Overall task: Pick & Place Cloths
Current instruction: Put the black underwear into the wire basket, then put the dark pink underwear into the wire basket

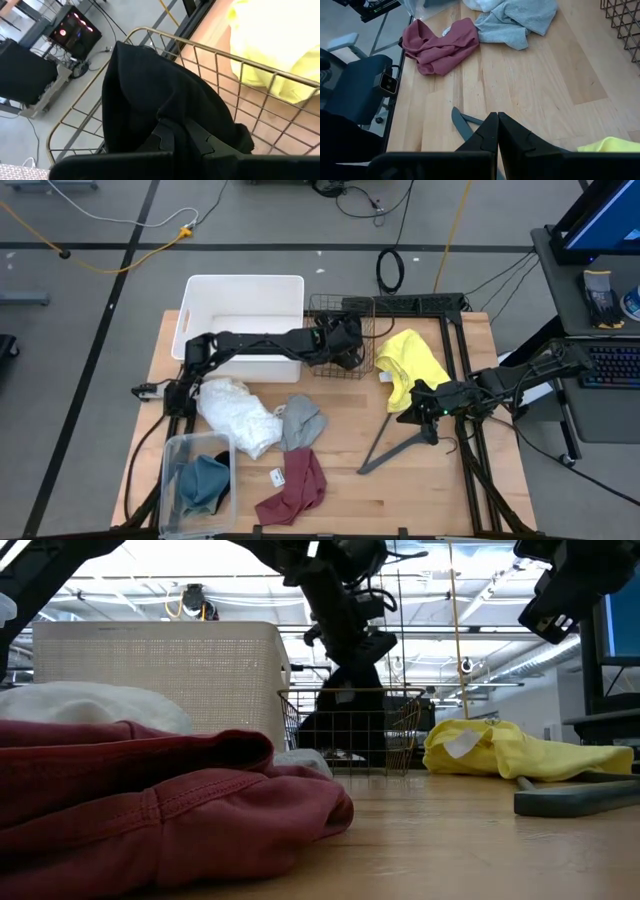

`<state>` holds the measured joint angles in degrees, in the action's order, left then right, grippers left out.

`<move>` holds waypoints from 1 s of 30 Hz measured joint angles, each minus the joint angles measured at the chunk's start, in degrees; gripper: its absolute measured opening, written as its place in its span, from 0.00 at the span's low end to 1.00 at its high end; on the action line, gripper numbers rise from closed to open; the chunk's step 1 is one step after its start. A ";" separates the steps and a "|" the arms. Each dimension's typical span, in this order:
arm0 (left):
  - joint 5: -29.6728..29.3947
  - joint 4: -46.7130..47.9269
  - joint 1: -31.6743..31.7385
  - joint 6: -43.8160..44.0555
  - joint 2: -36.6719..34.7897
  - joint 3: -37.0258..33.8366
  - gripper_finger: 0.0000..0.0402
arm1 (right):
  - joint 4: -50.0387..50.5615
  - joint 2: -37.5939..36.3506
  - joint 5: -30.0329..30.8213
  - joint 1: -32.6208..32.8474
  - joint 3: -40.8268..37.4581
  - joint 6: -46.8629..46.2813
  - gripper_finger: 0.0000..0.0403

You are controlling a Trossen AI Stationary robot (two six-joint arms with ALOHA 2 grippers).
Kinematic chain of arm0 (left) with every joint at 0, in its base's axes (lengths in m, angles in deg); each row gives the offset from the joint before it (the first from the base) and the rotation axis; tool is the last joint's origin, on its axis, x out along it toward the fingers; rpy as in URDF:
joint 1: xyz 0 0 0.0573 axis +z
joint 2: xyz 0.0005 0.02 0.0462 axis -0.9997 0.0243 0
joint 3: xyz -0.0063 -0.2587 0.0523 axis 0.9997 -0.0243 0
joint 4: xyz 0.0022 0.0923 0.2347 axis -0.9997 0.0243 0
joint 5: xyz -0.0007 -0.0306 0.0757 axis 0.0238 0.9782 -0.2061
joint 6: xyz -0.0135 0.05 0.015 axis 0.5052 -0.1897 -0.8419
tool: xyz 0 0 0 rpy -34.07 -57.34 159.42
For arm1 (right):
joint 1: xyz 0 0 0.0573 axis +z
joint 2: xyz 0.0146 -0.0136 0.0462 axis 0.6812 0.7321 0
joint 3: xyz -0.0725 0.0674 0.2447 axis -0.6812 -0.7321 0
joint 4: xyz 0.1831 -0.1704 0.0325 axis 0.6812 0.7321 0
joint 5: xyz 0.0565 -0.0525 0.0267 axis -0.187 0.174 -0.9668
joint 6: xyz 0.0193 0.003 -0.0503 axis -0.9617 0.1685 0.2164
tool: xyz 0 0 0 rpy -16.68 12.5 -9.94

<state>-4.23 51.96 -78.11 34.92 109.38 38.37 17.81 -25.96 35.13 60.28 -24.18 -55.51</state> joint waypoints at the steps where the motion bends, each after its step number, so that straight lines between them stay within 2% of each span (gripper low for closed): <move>1: 0.37 0.00 0.14 0.03 0.00 0.00 0.00 | -0.19 0.00 -0.02 0.00 0.00 0.04 0.00; 4: 0.80 -0.08 0.15 -0.25 0.00 0.00 0.02 | -0.39 0.00 -0.02 0.00 0.00 0.07 0.00; 9: 6.26 0.02 0.07 -0.72 0.00 0.00 0.05 | -0.76 0.00 -0.03 0.00 0.00 0.11 0.00; 16: 6.46 2.89 0.14 -0.38 0.00 0.00 0.06 | -0.82 0.00 -0.07 0.00 0.00 0.07 0.00; 20: 9.05 4.44 0.14 0.60 0.00 0.00 0.07 | -1.57 0.00 -0.07 0.00 0.00 0.11 0.00; 23: 10.62 4.52 0.14 0.70 0.00 0.00 0.13 | -1.60 0.00 -0.09 0.00 0.00 0.07 0.00; 30: 11.02 4.61 0.14 2.13 0.00 0.00 0.36 | -1.60 0.00 -0.24 0.02 0.00 0.04 0.00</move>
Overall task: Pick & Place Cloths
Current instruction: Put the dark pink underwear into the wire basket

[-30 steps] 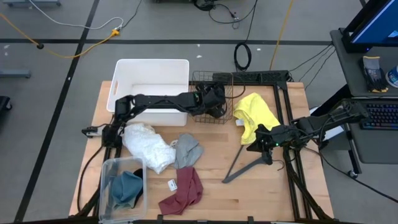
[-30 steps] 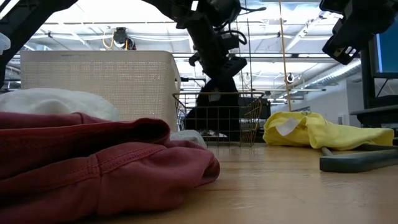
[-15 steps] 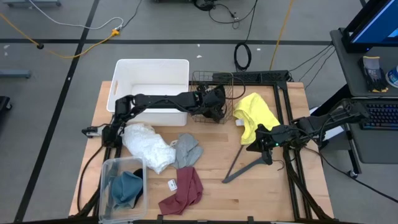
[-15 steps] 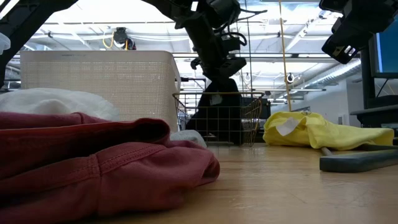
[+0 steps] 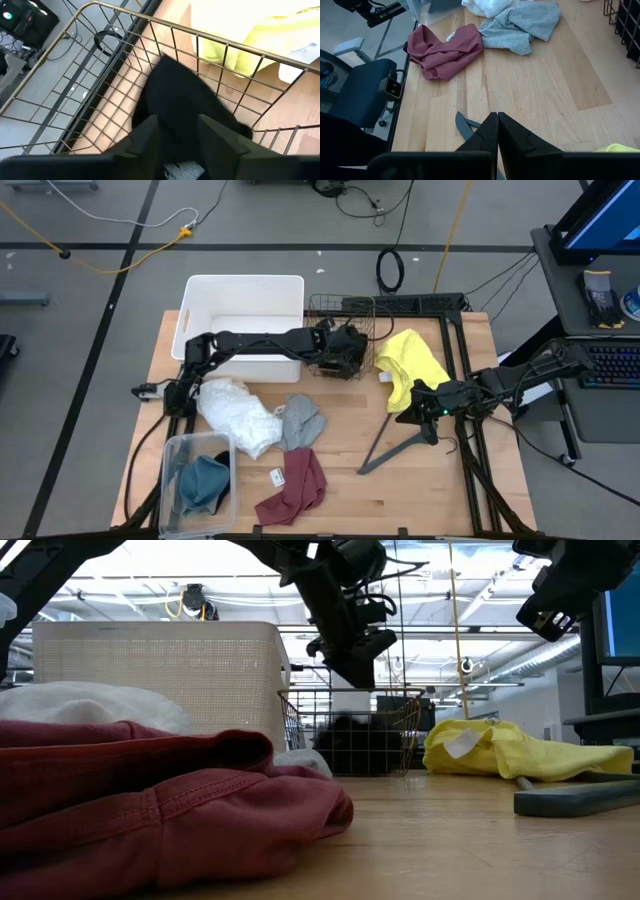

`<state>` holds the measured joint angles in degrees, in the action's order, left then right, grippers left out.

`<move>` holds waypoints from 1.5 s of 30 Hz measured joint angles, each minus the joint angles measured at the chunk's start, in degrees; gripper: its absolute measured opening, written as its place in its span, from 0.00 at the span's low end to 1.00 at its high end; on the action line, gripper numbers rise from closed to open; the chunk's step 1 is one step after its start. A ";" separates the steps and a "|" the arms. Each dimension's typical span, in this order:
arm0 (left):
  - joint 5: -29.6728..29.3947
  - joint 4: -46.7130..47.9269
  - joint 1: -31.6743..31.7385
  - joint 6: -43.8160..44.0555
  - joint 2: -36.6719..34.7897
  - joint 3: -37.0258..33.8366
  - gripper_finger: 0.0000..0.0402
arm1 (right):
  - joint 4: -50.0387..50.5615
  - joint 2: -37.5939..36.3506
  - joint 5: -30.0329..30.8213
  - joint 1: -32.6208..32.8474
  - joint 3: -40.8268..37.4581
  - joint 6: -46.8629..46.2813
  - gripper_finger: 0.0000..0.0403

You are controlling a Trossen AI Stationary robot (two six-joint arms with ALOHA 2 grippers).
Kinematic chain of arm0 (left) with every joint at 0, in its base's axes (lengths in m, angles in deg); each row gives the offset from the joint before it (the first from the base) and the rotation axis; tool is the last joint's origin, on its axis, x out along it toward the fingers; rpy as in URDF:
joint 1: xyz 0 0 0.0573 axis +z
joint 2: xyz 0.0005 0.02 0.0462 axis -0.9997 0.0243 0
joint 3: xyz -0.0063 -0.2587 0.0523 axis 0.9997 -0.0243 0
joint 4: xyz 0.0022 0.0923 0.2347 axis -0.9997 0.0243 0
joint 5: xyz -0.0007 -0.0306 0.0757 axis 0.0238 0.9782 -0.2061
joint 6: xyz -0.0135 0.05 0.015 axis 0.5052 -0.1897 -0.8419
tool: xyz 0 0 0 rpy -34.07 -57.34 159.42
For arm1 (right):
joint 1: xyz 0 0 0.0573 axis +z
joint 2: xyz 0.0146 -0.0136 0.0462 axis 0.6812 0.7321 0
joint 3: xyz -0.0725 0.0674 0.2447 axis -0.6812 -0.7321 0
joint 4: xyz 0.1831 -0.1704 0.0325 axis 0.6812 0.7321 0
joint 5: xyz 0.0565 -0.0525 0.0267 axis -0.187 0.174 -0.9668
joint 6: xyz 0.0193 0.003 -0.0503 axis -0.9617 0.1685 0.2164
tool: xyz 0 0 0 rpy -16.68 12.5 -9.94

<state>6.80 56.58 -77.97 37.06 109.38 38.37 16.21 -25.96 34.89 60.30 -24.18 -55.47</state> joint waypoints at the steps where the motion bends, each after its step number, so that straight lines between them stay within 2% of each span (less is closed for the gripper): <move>1: 0.01 0.03 0.00 0.00 -0.10 0.00 0.40 | 0.00 0.00 0.00 -0.01 0.00 0.00 0.00; 6: -0.15 0.21 -0.63 -1.75 -2.60 1.01 0.51 | -0.02 -0.02 -0.02 0.00 0.00 0.00 0.00; 10: -0.19 -0.50 -3.09 -3.23 -7.20 3.26 0.56 | -0.39 -0.02 -0.02 0.00 0.00 -0.02 0.00; 19: -0.18 0.38 -12.58 -9.75 -15.97 3.89 0.52 | -0.81 0.00 0.04 0.00 0.00 0.20 0.00; 24: 0.00 5.81 -17.89 -12.52 -17.33 3.88 0.51 | -0.84 0.00 0.09 0.00 0.00 0.11 0.00; 27: 0.43 9.54 -20.00 -11.08 -17.42 3.87 0.51 | -0.87 0.00 0.09 0.00 0.02 0.00 0.00; 30: 3.46 13.38 -21.35 -6.44 -17.40 3.87 0.51 | -0.88 0.00 0.09 0.00 0.02 0.02 0.00; 40: 19.49 27.26 -25.92 6.46 -17.40 3.87 0.50 | -0.85 -0.01 0.15 0.00 0.02 0.00 0.00; 45: 21.73 31.92 -29.88 9.71 -17.38 3.87 0.50 | -0.85 0.00 0.15 0.00 0.02 0.00 0.00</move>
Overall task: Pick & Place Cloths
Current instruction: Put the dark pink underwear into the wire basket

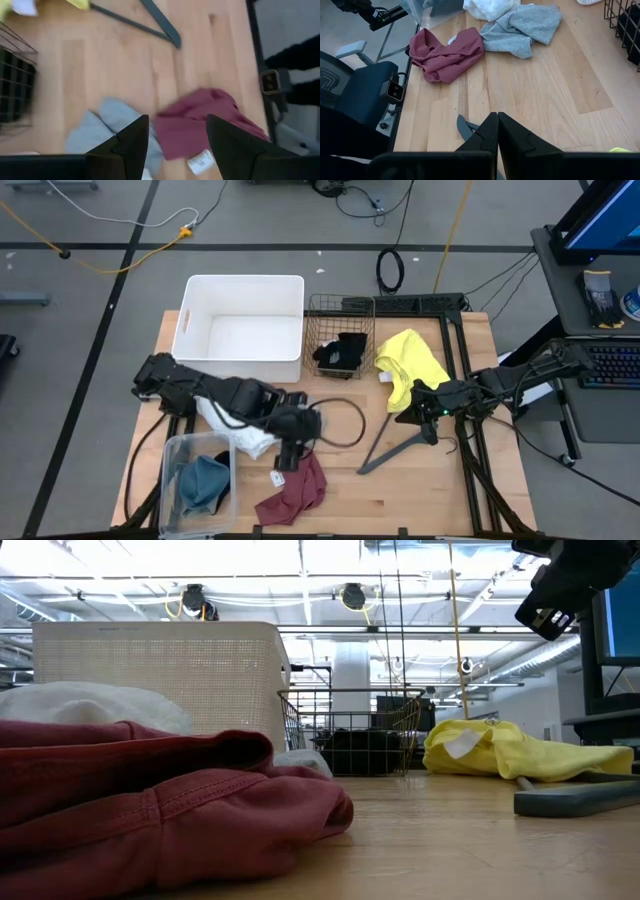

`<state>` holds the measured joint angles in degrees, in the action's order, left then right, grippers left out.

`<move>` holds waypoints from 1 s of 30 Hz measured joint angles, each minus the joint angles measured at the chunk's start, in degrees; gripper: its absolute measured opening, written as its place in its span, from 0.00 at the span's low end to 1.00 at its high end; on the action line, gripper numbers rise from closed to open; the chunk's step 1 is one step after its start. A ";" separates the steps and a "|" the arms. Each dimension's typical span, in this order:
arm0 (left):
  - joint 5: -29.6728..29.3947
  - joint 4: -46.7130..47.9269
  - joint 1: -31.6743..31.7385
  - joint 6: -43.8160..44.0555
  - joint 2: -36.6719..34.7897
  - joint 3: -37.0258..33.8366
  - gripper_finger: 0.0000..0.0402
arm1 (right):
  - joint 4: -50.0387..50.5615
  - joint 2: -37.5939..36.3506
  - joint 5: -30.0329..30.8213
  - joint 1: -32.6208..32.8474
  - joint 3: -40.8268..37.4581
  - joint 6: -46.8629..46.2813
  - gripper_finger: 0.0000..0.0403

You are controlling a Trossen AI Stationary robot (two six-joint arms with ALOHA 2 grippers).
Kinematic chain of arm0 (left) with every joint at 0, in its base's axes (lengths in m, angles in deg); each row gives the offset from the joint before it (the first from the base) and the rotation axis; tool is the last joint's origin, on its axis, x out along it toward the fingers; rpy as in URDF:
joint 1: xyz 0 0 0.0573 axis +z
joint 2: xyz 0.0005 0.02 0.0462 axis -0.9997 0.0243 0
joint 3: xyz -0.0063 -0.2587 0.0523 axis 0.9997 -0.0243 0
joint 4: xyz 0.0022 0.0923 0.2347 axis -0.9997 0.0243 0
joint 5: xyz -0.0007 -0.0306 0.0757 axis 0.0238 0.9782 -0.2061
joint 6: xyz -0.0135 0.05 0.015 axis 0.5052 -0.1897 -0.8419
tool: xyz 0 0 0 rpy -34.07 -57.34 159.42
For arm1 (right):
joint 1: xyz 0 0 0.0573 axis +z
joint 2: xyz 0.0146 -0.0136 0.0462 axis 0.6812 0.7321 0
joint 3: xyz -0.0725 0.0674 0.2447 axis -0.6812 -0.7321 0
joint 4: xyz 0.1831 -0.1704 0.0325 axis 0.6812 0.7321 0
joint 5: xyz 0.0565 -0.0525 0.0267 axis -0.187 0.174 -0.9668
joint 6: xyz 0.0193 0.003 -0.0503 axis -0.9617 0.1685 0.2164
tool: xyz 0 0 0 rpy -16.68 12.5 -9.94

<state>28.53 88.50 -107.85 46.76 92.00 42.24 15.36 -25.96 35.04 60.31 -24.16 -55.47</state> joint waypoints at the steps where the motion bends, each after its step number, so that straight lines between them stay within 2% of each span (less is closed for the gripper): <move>1: 0.02 0.48 -0.85 1.47 0.00 -0.02 0.50 | 0.00 -0.02 0.00 0.00 0.00 0.00 0.00; 7: 0.18 2.09 -5.15 16.90 0.10 -0.02 0.50 | 0.01 0.00 -0.01 0.00 0.00 0.04 0.00; 13: 0.44 2.09 -6.94 43.43 2.32 -0.09 0.50 | 0.01 -0.02 -0.33 0.00 0.00 0.17 0.00; 17: 1.07 2.89 -9.01 56.51 5.24 -0.09 0.50 | -0.25 -0.02 -3.16 -0.02 0.00 1.67 0.00; 24: 1.64 4.15 -11.43 69.35 11.44 -0.11 0.50 | -0.44 -0.02 -4.76 -0.01 0.00 3.01 0.00; 30: 1.67 6.05 -11.63 74.33 15.92 -0.11 0.50 | -0.42 -0.02 -5.32 -0.02 0.00 3.46 0.00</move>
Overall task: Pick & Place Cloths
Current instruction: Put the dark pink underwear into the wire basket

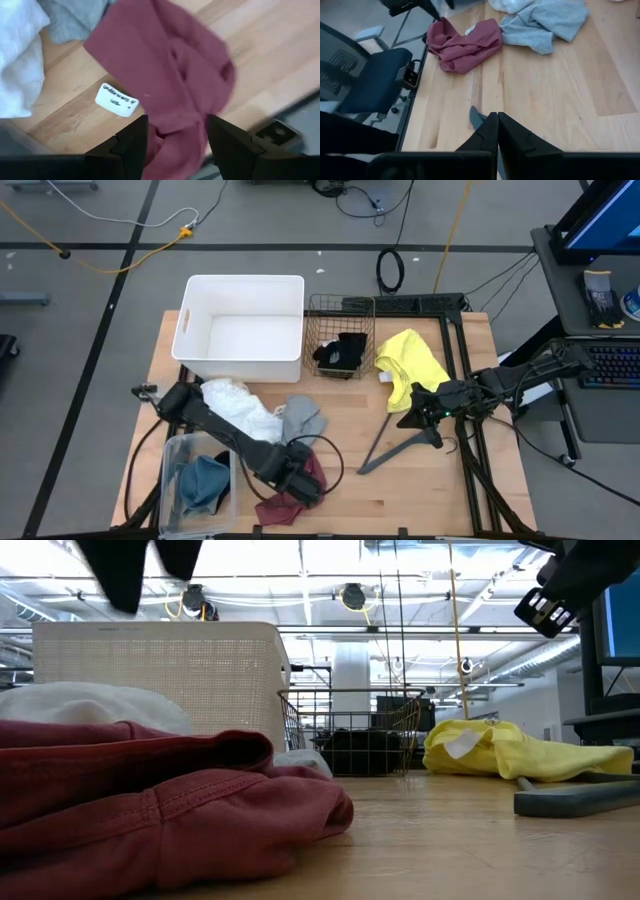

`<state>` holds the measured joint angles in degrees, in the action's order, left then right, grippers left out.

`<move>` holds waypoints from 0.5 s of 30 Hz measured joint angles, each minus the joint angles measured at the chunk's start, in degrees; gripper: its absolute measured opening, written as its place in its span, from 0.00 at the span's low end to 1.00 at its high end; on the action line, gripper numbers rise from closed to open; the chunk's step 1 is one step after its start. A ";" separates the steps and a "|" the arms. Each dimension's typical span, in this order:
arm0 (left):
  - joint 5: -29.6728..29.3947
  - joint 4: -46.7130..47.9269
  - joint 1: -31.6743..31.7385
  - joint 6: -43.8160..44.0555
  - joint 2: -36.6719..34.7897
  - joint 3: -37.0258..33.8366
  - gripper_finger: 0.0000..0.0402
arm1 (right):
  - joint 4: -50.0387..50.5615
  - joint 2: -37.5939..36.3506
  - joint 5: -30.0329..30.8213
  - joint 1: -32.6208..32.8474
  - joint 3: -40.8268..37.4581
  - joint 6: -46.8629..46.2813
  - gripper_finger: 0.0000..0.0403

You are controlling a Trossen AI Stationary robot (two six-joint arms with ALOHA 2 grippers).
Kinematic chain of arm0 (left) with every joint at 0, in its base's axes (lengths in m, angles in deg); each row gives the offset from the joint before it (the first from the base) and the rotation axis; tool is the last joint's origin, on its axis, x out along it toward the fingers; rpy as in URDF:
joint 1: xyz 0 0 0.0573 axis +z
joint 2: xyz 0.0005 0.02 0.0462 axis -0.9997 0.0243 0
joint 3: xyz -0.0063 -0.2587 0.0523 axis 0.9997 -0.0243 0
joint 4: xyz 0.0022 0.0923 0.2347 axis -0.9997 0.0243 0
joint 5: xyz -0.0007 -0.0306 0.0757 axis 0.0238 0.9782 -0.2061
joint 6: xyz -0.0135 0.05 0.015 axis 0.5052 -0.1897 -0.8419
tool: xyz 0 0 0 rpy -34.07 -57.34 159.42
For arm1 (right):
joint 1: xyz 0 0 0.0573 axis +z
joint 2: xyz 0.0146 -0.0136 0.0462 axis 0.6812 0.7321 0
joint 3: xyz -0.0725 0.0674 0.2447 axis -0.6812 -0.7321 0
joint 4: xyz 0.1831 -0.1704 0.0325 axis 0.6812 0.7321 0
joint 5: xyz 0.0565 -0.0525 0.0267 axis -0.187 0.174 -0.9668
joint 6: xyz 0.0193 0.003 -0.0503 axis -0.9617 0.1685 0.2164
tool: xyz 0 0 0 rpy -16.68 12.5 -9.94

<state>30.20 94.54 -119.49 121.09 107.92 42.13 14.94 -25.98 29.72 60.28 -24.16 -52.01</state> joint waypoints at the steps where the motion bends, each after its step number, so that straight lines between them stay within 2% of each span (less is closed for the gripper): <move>1: 0.14 0.38 -0.01 0.05 0.72 0.00 0.50 | 0.00 0.00 -0.73 0.00 0.00 0.23 0.00; 8: 0.87 5.18 -0.01 1.77 3.99 0.02 0.50 | 0.02 0.02 -1.04 0.00 0.00 0.98 0.00; 15: 0.17 3.28 0.10 3.20 4.36 -2.05 0.50 | -0.44 0.00 -0.91 0.00 0.00 1.68 0.00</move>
<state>30.37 97.82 -119.39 124.29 112.29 40.09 14.50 -25.98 28.81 60.28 -24.16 -50.32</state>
